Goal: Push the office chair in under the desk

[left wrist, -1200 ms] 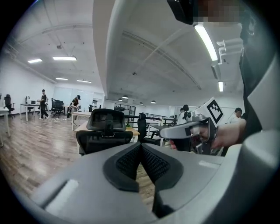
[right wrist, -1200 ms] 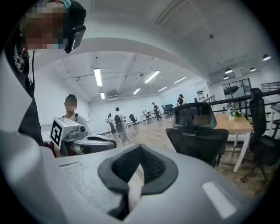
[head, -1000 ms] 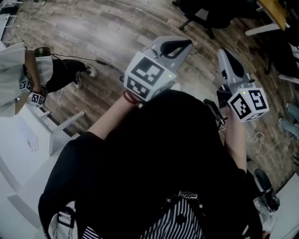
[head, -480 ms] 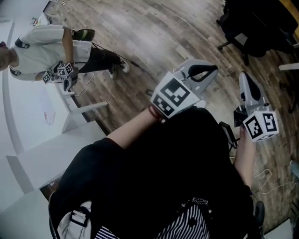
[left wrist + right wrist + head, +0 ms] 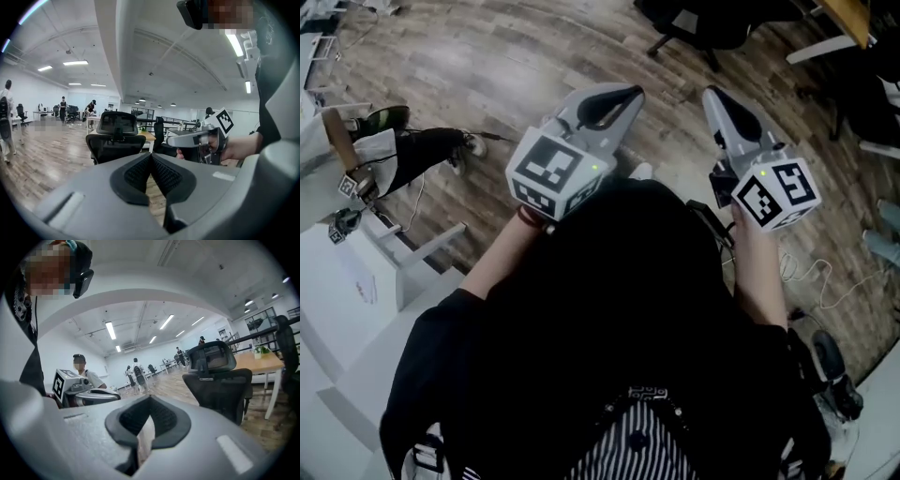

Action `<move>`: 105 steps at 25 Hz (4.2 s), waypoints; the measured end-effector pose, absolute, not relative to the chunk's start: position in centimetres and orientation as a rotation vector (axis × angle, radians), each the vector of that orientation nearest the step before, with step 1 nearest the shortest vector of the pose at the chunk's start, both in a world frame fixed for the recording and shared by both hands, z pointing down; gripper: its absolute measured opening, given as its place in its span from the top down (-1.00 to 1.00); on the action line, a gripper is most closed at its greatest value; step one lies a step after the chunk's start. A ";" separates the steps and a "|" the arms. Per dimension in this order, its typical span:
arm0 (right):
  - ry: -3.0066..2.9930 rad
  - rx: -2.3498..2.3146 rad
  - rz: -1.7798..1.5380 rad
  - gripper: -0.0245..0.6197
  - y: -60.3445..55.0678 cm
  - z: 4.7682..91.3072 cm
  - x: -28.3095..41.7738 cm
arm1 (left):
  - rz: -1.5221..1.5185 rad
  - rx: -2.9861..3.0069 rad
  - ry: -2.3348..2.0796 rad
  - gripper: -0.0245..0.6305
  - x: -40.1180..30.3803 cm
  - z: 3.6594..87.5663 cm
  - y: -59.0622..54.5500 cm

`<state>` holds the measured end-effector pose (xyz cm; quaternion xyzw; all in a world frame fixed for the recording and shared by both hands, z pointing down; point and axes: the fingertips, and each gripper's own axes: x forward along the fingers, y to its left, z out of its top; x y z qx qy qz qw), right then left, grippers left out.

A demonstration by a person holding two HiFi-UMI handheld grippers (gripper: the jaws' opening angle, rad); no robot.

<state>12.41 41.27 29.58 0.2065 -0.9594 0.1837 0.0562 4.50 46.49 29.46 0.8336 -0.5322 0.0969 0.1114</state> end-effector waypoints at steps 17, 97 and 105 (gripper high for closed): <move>-2.831 0.838 0.572 0.93 32.6 29.6 18.3 | 0.250 2.595 -1.358 0.91 9.5 29.5 36.2; -2.722 1.208 0.608 0.92 -6.9 29.7 12.3 | 0.288 2.568 -1.299 0.91 -6.5 31.9 -4.2; -2.656 1.289 0.589 0.92 -11.1 31.4 15.7 | 0.346 2.488 -1.394 0.80 -6.6 33.7 -7.1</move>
